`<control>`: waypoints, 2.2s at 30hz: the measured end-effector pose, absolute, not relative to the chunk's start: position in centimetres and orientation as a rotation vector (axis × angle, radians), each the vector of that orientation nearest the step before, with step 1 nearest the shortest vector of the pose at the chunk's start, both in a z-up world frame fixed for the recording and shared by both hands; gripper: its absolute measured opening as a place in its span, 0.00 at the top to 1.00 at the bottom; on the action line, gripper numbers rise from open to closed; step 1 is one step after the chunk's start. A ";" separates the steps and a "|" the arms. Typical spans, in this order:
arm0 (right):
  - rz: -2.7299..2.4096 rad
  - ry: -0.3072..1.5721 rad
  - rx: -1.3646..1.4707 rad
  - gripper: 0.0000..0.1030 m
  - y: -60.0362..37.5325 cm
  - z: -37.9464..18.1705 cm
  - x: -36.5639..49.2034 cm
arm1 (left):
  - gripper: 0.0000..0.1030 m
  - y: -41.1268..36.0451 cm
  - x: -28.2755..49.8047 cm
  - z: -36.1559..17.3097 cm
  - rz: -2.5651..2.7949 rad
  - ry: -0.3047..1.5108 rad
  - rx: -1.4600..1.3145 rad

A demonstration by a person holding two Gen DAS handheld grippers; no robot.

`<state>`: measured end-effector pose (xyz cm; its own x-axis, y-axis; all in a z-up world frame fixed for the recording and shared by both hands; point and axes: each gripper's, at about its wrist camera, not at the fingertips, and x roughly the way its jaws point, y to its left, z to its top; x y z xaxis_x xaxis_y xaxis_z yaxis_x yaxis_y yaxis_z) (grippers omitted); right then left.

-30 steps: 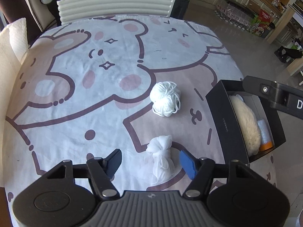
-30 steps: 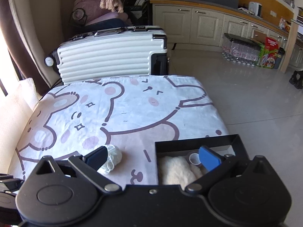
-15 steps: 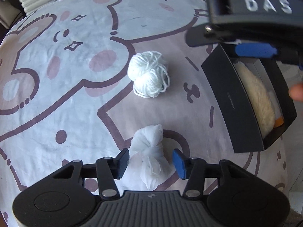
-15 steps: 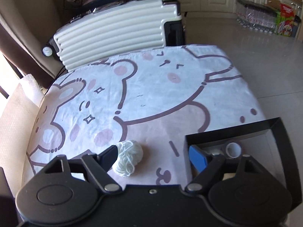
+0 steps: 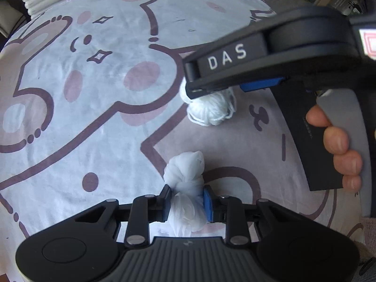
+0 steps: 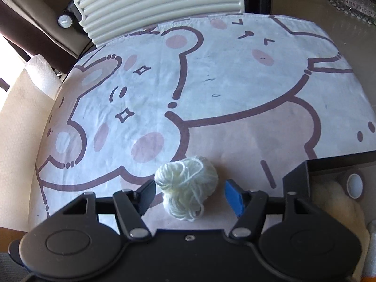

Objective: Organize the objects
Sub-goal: 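Close the left tool on the white cloth while the right tool closes on the yarn ball, then lift and carry the cloth with the left tool while the right tool carries the yarn ball to the box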

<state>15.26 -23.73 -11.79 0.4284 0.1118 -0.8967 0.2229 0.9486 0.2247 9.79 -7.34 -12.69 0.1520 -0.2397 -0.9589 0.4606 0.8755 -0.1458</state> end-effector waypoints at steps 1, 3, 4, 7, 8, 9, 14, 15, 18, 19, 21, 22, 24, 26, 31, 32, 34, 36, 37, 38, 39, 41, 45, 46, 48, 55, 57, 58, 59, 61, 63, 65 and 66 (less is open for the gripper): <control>-0.076 1.142 0.329 0.39 -23.6 -12.1 15.5 | 0.71 -7.0 9.9 -12.7 -0.500 1.326 0.190; -0.085 1.162 0.320 0.41 -23.3 -12.8 15.8 | 0.71 -6.3 10.2 -12.5 -0.479 1.318 0.181; -0.086 1.172 0.318 0.43 -23.3 -13.1 15.9 | 0.71 -5.9 10.4 -12.4 -0.468 1.313 0.179; -0.088 1.182 0.316 0.50 -23.1 -13.4 16.1 | 0.72 -5.1 10.8 -12.1 -0.433 1.297 0.163; -0.088 1.179 0.315 0.52 -23.1 -13.3 16.2 | 0.72 -4.9 10.9 -12.1 -0.420 1.287 0.159; -0.087 1.176 0.315 0.53 -23.2 -13.2 16.2 | 0.72 -4.7 11.0 -11.9 -0.408 1.279 0.154; -0.071 1.172 0.318 0.59 -23.4 -12.8 15.9 | 0.72 -3.8 11.2 -11.3 -0.345 1.240 0.144; -0.067 1.170 0.318 0.60 -23.4 -12.6 15.8 | 0.72 -3.8 11.2 -11.1 -0.337 1.233 0.143; -0.046 1.164 0.303 0.62 -23.2 -12.1 15.5 | 0.72 -3.7 11.5 -10.7 -0.319 1.213 0.137; -0.039 1.161 0.293 0.62 -23.0 -11.9 15.4 | 0.72 -3.8 11.5 -10.7 -0.312 1.203 0.134; -0.021 1.153 0.275 0.63 -22.8 -11.3 15.1 | 0.72 -3.6 11.3 -10.3 -0.303 1.187 0.121; -0.011 1.148 0.270 0.63 -22.7 -11.1 14.9 | 0.72 -3.6 11.3 -10.1 -0.298 1.180 0.116; 0.008 1.138 0.265 0.63 -22.6 -10.6 14.6 | 0.72 -3.5 11.0 -9.6 -0.286 1.168 0.107; 0.023 1.127 0.260 0.63 -22.5 -10.1 14.2 | 0.72 -3.4 10.9 -9.2 -0.273 1.157 0.095; 0.038 1.113 0.241 0.63 -22.5 -9.0 13.1 | 0.72 -3.3 10.5 -8.5 -0.250 1.138 0.086; 0.039 1.110 0.235 0.64 -22.4 -8.8 12.9 | 0.72 -3.2 10.5 -8.4 -0.246 1.137 0.081; 0.041 1.102 0.227 0.64 -22.5 -8.3 12.4 | 0.72 -3.1 10.3 -8.1 -0.236 1.132 0.067; 0.041 1.094 0.224 0.64 -22.7 -7.8 11.9 | 0.72 -3.1 10.1 -7.7 -0.228 1.125 0.061; 0.040 1.090 0.222 0.64 -22.8 -7.6 11.6 | 0.72 -3.1 10.0 -7.6 -0.225 1.123 0.060; 0.038 1.087 0.218 0.63 -22.8 -7.3 11.3 | 0.72 -3.1 9.9 -7.4 -0.224 1.120 0.057; 0.036 1.083 0.214 0.64 -22.8 -7.1 11.1 | 0.72 -3.1 9.7 -7.1 -0.224 1.115 0.053; 0.031 1.072 0.208 0.63 -23.0 -6.6 10.5 | 0.71 -3.2 9.4 -6.6 -0.221 1.104 0.047; 0.028 1.050 0.206 0.63 -23.2 -5.4 9.2 | 0.71 -3.5 8.5 -5.4 -0.220 1.079 0.047; 0.027 1.045 0.205 0.63 -23.3 -5.1 8.9 | 0.71 -3.5 8.2 -5.1 -0.218 1.075 0.046; 0.025 1.037 0.203 0.63 -23.4 -4.6 8.2 | 0.71 -3.5 7.7 -4.6 -0.213 1.065 0.039; 0.016 1.008 0.191 0.63 -23.8 -3.1 5.8 | 0.71 -3.5 5.9 -2.9 -0.200 1.036 0.024; 0.014 0.998 0.193 0.63 -24.0 -2.7 5.1 | 0.71 -3.6 5.5 -2.5 -0.201 1.029 0.024; 0.007 0.994 0.195 0.63 -24.2 -2.5 4.7 | 0.71 -3.7 5.2 -2.3 -0.201 1.024 0.026; -0.001 0.991 0.198 0.63 -24.3 -2.3 4.3 | 0.71 -3.8 5.0 -2.1 -0.200 1.019 0.028; -0.006 0.985 0.202 0.63 -24.4 -2.0 3.7 | 0.71 -3.9 4.5 -1.7 -0.199 1.013 0.028; -0.008 0.976 0.198 0.63 -24.5 -1.5 3.0 | 0.71 -4.0 4.0 -1.4 -0.200 1.006 0.029; -0.016 0.968 0.199 0.63 -24.7 -1.1 2.4 | 0.71 -4.2 3.5 -1.1 -0.198 1.000 0.035; -0.021 0.965 0.202 0.63 -24.8 -0.9 2.1 | 0.71 -4.2 3.3 -1.0 -0.197 0.999 0.039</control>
